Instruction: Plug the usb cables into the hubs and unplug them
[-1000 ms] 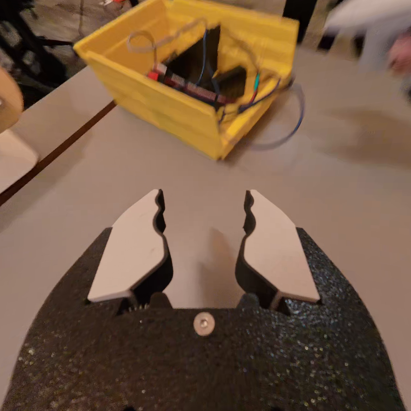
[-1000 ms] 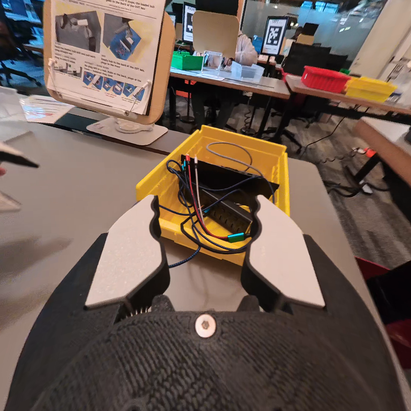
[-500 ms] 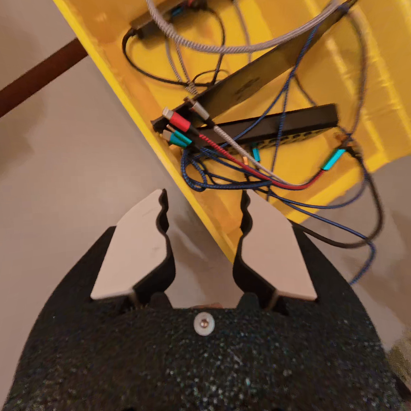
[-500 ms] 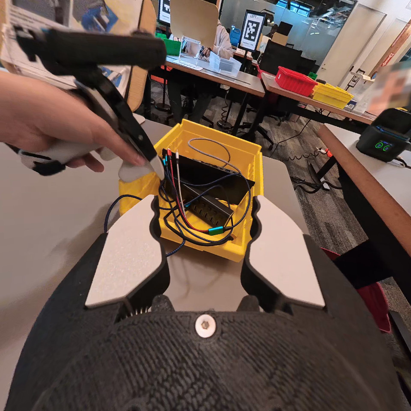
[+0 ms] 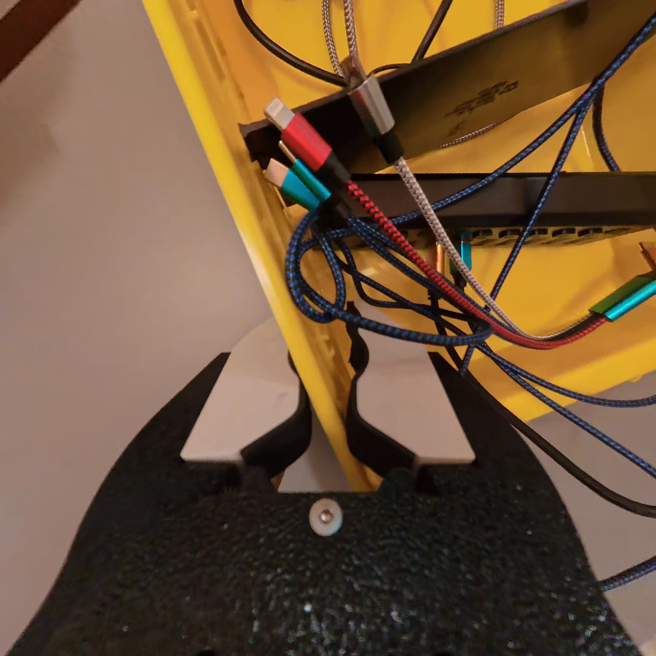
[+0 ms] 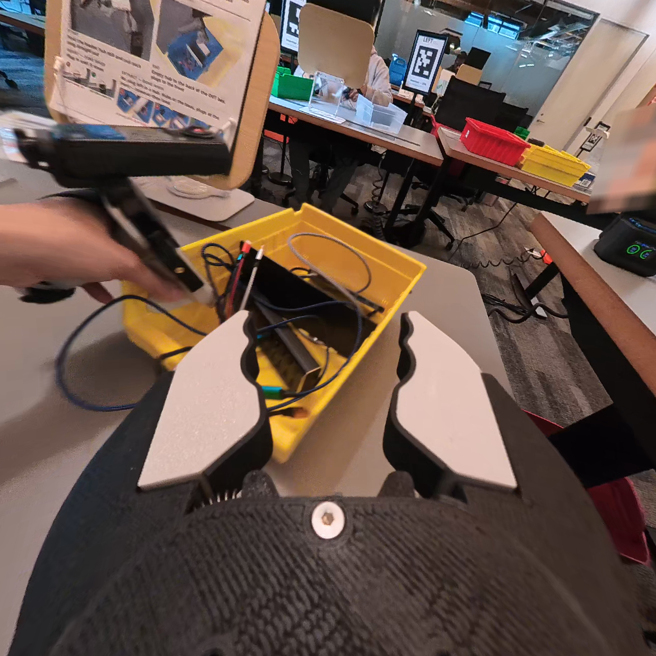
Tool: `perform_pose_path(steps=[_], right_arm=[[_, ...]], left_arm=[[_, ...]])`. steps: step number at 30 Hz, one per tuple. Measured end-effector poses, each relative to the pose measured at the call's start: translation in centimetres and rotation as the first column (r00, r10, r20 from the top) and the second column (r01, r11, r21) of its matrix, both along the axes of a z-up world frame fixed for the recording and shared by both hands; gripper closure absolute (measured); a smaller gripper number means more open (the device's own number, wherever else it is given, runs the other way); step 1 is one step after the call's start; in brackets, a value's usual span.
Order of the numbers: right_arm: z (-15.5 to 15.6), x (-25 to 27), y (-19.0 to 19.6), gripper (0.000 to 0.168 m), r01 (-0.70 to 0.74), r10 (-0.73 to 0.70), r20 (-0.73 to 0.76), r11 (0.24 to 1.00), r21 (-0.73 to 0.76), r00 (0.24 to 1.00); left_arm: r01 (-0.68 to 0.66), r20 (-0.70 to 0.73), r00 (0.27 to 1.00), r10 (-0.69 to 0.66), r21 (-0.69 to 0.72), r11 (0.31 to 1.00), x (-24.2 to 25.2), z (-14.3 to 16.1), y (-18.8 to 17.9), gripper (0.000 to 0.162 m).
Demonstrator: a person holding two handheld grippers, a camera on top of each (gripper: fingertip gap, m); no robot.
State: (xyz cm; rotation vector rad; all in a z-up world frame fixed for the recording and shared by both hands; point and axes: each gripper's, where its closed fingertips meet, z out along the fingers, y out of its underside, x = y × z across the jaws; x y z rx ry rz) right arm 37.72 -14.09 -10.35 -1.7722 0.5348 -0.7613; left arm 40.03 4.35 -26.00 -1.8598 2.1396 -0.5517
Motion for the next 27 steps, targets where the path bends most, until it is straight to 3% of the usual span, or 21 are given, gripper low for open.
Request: perform_pose_path(steps=[6,10,14,18,24,27], right_arm=[[0.3,-1.3,2.0,0.092,-0.061,0.061,0.013,0.998,-0.015,0.998],[-0.4,-3.5,5.7,0.092,-0.161,0.161,-0.007,0.986,-0.033,0.987],[-1.4,-7.9,11.8,0.092,-0.338,0.337,-0.035,0.940,-0.042,0.941],[-2.3,-14.2,18.9,0.090,-0.525,0.524,-0.108,0.851,0.025,0.845],[-3.6,-22.5,30.1,0.083,-0.658,0.653,-0.275,0.748,0.089,0.705],[-3.8,-25.0,35.4,0.080,-0.659,0.652,-0.352,0.743,0.120,0.672]], left_arm=[[0.144,-0.016,0.989,-0.144,0.010,0.990,-12.4,0.0,4.5,0.144],[0.172,-0.008,0.985,-0.172,0.012,0.985,-22.5,0.1,7.8,0.144],[0.151,-0.028,0.988,-0.151,0.019,0.988,-32.4,0.1,11.3,0.144],[0.099,-0.124,0.988,-0.097,0.010,0.995,-41.5,-0.1,14.7,0.149],[-0.005,-0.219,0.976,0.014,0.043,0.999,-51.5,-0.3,20.0,0.151],[-0.096,-0.223,0.969,0.102,0.039,0.995,-55.6,-0.2,22.2,0.152]])
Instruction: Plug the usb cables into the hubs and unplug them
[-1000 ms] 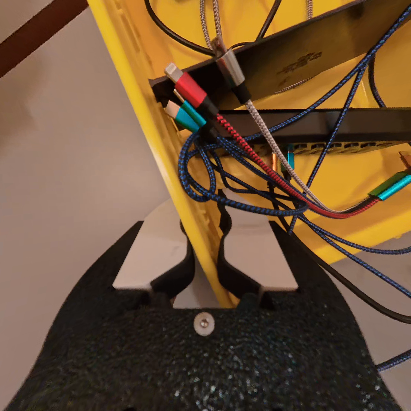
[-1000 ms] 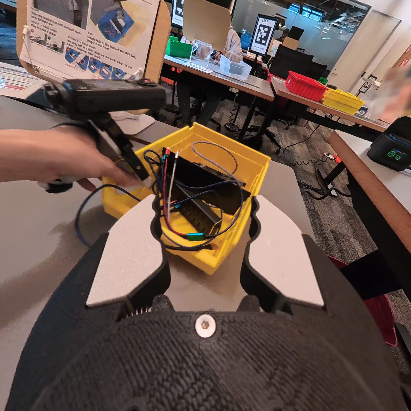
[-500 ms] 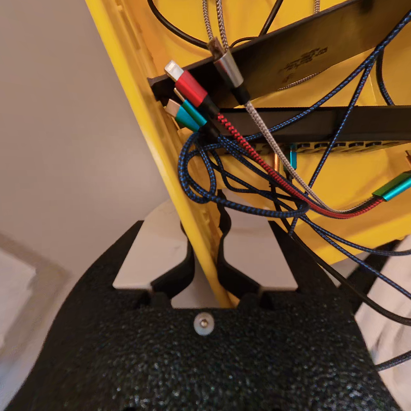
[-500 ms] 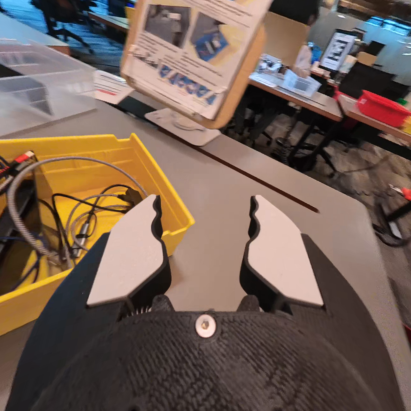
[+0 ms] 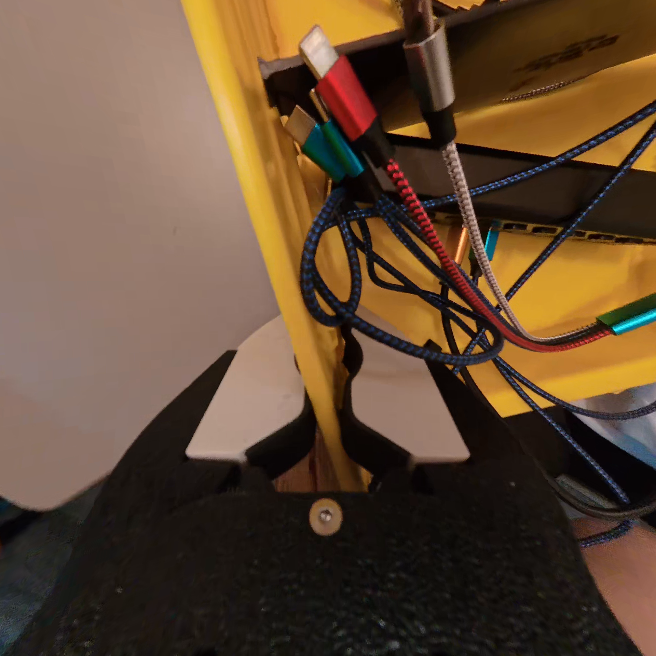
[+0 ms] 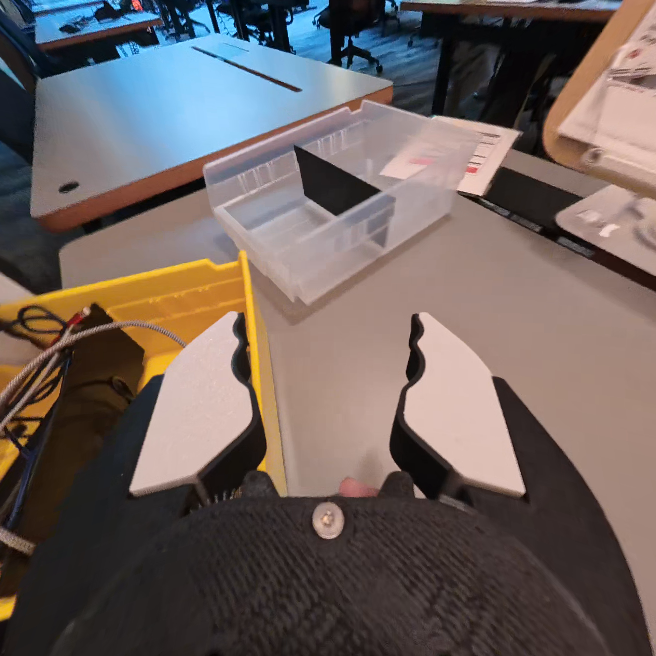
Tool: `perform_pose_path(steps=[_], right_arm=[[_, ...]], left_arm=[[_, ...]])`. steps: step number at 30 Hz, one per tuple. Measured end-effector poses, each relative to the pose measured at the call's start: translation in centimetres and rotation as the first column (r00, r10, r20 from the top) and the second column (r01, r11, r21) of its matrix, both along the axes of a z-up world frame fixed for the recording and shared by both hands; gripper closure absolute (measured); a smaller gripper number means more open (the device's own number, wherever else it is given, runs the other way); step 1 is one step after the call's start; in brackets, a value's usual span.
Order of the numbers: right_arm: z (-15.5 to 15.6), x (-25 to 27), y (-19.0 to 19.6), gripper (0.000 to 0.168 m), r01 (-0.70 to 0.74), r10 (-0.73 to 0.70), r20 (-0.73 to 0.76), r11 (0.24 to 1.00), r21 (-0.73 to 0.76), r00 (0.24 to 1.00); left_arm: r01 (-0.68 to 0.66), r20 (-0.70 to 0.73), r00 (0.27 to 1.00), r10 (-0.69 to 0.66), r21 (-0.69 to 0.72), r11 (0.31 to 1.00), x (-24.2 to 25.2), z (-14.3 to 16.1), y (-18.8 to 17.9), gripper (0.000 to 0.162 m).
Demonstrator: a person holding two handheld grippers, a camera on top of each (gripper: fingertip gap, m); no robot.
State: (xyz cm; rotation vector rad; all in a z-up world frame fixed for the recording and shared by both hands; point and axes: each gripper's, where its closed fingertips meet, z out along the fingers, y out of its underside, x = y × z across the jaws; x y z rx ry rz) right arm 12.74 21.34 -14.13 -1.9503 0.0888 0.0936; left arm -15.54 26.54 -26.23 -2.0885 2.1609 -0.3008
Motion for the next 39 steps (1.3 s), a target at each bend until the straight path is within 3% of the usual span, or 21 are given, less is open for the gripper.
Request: perform_pose_path(steps=[7,13,16,19,23,25,28,33,35,39], right_arm=[[-1.2,-2.1,10.6,0.080,0.083,-0.090,-0.219,0.996,-0.042,0.971],[-5.4,0.2,16.8,0.086,0.235,-0.247,-0.070,0.960,-0.152,0.966],[-8.6,0.5,17.6,0.109,0.202,-0.206,0.009,0.948,-0.245,0.979],[-8.1,2.3,17.3,0.123,0.250,-0.234,0.098,0.947,-0.204,0.967],[-7.8,6.6,14.3,0.160,0.348,-0.311,0.201,0.918,-0.189,0.929],[-7.4,6.9,12.3,0.161,0.287,-0.260,0.156,0.939,-0.188,0.953],[-5.4,7.5,7.7,0.162,0.270,-0.232,0.247,0.953,-0.136,0.941],[-3.4,11.1,-3.3,0.162,0.293,-0.261,0.271,0.952,-0.086,0.927],[-2.9,13.7,-8.5,0.162,0.353,-0.331,0.230,0.934,-0.062,0.915],[-2.1,20.5,-18.8,0.164,0.535,-0.517,0.232,0.844,-0.022,0.824]], left_arm=[[-0.376,0.010,0.927,0.376,-0.001,0.927,-8.0,0.0,4.6,0.151],[-0.606,0.027,0.795,0.606,0.012,0.795,-12.9,0.1,8.2,0.151],[-0.673,0.045,0.739,0.672,0.016,0.739,-14.8,0.0,9.5,0.151],[-0.714,0.080,0.698,0.711,0.011,0.700,-16.0,-0.3,10.6,0.151],[-0.728,0.102,0.683,0.724,0.003,0.686,-16.6,-0.4,11.5,0.151],[-0.717,0.095,0.695,0.713,0.007,0.697,-16.6,-0.3,11.7,0.151],[-0.695,0.072,0.718,0.692,0.024,0.718,-16.3,0.1,12.3,0.150],[-0.652,0.061,0.757,0.651,0.003,0.758,-13.8,0.3,14.2,0.151],[-0.640,0.063,0.767,0.638,0.007,0.769,-11.9,0.3,15.4,0.151],[-0.608,0.072,0.792,0.606,0.002,0.794,-6.4,0.3,18.2,0.150]])
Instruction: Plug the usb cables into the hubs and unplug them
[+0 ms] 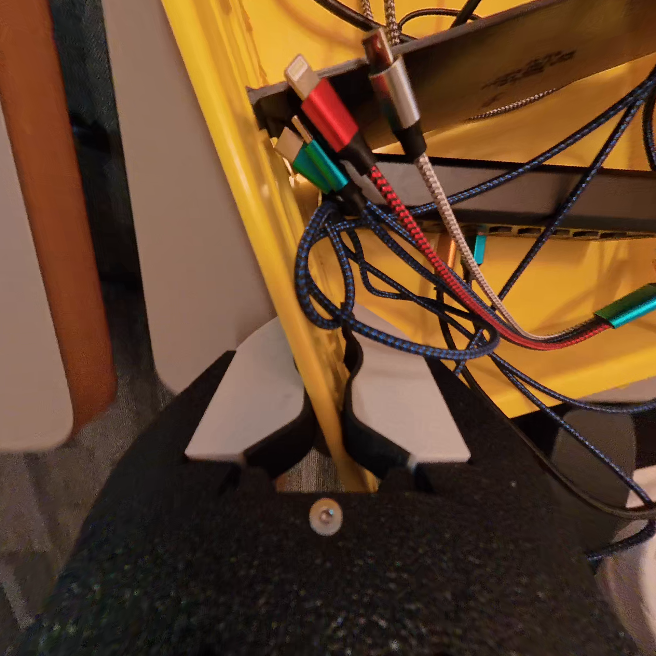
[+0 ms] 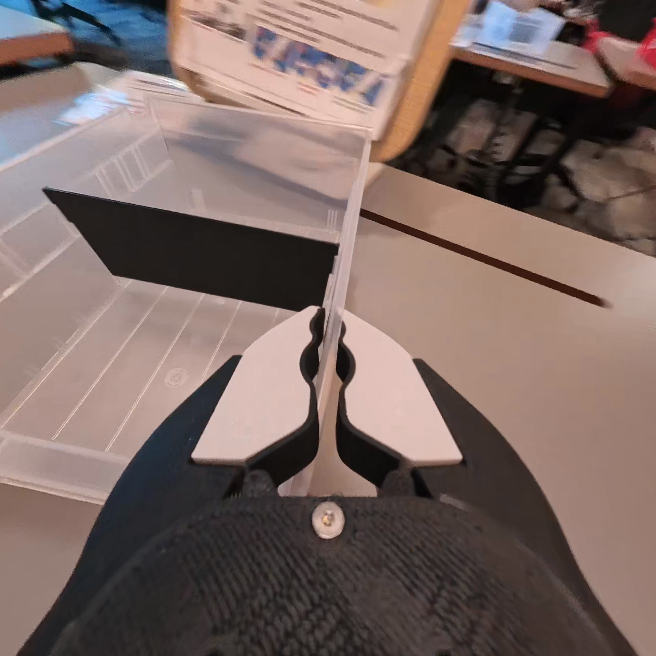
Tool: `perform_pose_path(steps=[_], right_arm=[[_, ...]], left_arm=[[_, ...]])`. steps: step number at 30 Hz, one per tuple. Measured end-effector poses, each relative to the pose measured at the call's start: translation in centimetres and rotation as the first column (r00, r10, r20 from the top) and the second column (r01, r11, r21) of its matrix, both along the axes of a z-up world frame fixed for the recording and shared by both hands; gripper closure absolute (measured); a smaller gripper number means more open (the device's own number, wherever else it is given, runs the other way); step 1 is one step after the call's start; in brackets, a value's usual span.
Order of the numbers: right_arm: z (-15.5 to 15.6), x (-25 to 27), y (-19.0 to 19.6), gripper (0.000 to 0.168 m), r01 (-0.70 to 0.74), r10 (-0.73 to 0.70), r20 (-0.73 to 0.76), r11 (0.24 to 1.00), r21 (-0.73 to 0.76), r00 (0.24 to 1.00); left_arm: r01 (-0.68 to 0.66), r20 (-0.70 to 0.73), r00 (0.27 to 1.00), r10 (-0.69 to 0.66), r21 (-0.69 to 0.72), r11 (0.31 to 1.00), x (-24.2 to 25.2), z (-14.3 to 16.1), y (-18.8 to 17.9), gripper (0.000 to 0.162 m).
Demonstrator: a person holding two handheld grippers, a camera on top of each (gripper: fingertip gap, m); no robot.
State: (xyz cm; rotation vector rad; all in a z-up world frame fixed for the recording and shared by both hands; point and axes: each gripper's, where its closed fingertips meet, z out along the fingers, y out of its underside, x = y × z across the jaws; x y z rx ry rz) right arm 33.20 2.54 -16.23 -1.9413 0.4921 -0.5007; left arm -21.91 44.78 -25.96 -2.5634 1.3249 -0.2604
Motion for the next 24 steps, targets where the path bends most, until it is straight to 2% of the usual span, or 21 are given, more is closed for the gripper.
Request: perform_pose_path(steps=[6,11,15,21,22,24], right_arm=[[-0.7,8.4,-11.0,0.164,0.267,-0.260,0.108,0.962,-0.054,0.960],[-2.4,14.3,-16.2,0.164,0.385,-0.385,0.018,0.922,-0.027,0.923],[-3.8,17.8,-17.5,0.164,0.416,-0.415,-0.075,0.909,0.005,0.907],[-4.6,21.3,-17.2,0.162,0.428,-0.429,-0.028,0.903,-0.014,0.903],[-4.7,21.2,-17.4,0.159,0.439,-0.440,-0.029,0.898,-0.038,0.897],[-4.3,20.5,-18.6,0.139,0.504,-0.503,0.027,0.860,-0.082,0.864]], left_arm=[[0.058,0.010,0.998,-0.058,-0.002,0.998,9.4,-0.1,4.3,0.150],[0.088,0.008,0.996,-0.088,0.002,0.996,16.5,-0.2,6.3,0.150],[0.102,0.001,0.995,-0.102,0.006,0.995,20.8,-0.2,6.9,0.150],[0.109,0.035,0.993,-0.110,0.021,0.994,25.3,-0.1,6.7,0.147],[0.118,0.044,0.992,-0.119,0.022,0.993,25.7,-0.1,6.5,0.144],[0.164,0.029,0.986,-0.165,0.050,0.985,25.6,0.1,6.2,0.131]])
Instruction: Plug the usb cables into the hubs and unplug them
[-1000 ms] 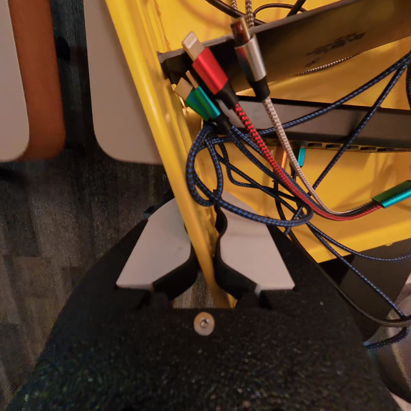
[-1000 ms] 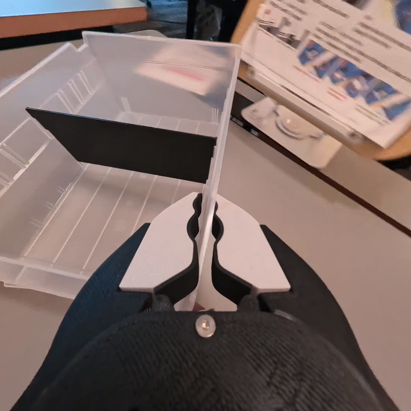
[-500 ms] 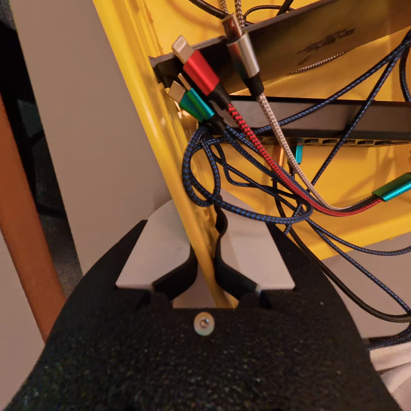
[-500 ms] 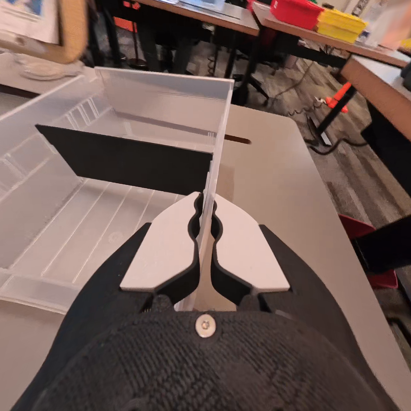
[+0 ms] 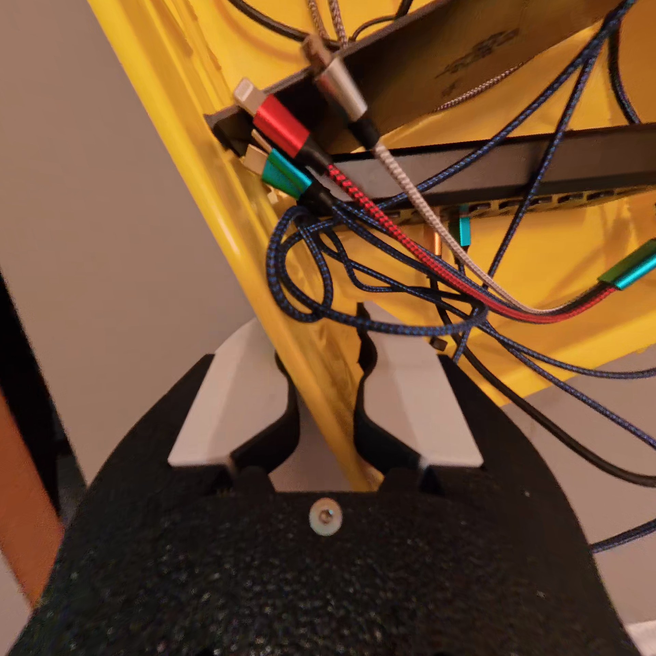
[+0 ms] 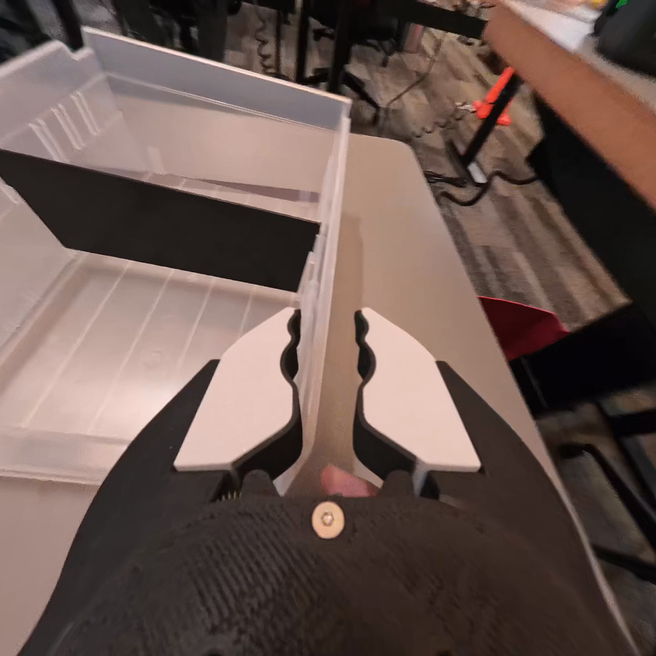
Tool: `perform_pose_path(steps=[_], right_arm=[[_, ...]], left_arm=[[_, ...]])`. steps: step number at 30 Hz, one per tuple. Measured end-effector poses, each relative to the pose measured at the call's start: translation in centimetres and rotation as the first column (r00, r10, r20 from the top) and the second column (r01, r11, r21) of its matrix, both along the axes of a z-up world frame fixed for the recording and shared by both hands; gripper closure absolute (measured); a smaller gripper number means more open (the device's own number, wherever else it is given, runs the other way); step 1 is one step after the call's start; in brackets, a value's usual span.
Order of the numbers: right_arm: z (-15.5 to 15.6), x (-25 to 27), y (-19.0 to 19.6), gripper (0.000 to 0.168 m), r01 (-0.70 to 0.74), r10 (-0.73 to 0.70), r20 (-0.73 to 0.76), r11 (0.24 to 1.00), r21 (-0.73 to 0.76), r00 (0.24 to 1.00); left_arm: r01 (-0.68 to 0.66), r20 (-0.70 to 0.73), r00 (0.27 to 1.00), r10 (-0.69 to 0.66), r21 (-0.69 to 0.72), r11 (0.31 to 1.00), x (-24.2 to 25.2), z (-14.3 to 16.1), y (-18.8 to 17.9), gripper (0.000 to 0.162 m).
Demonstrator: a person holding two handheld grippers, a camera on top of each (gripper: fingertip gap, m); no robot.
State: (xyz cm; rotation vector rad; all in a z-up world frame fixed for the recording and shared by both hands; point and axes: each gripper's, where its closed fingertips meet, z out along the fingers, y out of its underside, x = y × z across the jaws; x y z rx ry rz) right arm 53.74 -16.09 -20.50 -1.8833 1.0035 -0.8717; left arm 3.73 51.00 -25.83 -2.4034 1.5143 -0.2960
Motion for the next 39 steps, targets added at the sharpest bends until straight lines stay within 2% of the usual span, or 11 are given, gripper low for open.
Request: perform_pose_path(steps=[3,5,7,13,20,24,26,31,33,37,39], right_arm=[[2.0,-3.0,-0.3,0.130,0.012,-0.007,0.089,0.999,-0.052,0.996],[3.4,-6.3,2.5,0.109,-0.141,0.138,0.119,0.990,0.017,0.983],[4.6,-9.5,5.8,0.103,-0.284,0.266,0.137,0.950,0.128,0.954],[5.7,-13.9,12.9,0.086,-0.472,0.458,0.113,0.862,0.185,0.882],[5.3,-15.0,15.0,0.090,-0.504,0.492,0.107,0.841,0.197,0.864],[5.0,-14.8,14.8,0.090,-0.499,0.490,0.096,0.846,0.189,0.867],[4.8,-14.7,14.6,0.091,-0.499,0.490,0.097,0.848,0.176,0.866],[3.9,-14.2,13.8,0.092,-0.489,0.484,0.073,0.856,0.165,0.872],[3.6,-14.2,13.8,0.092,-0.489,0.486,0.064,0.855,0.172,0.872],[3.2,-14.1,13.9,0.094,-0.492,0.492,0.043,0.852,0.180,0.869],[3.2,-14.2,13.9,0.095,-0.491,0.492,0.044,0.852,0.179,0.869]], left_arm=[[0.034,0.065,0.997,-0.042,0.116,0.993,0.4,3.2,0.5,0.124],[0.074,0.102,0.990,-0.096,0.207,0.976,0.9,6.4,1.0,0.117],[0.134,0.117,0.978,-0.174,0.286,0.949,2.1,9.3,1.3,0.116],[0.205,0.121,0.961,-0.248,0.287,0.936,8.7,13.0,2.3,0.109],[0.322,-0.120,0.942,-0.314,0.063,0.945,16.2,7.8,1.6,0.105],[0.319,-0.485,0.837,-0.253,0.057,0.946,15.5,3.6,3.9,0.113],[0.240,-0.613,0.769,-0.179,0.017,0.971,13.9,2.0,4.7,0.112],[0.050,-0.602,0.793,-0.100,-0.099,0.994,13.5,-0.5,4.7,0.109],[0.018,-0.589,0.803,-0.090,-0.127,0.992,13.2,-1.3,4.7,0.118],[0.096,-0.568,0.811,-0.139,-0.105,0.990,12.7,-1.3,5.5,0.138],[0.163,-0.542,0.826,-0.155,-0.034,0.986,12.8,0.0,6.5,0.156]])
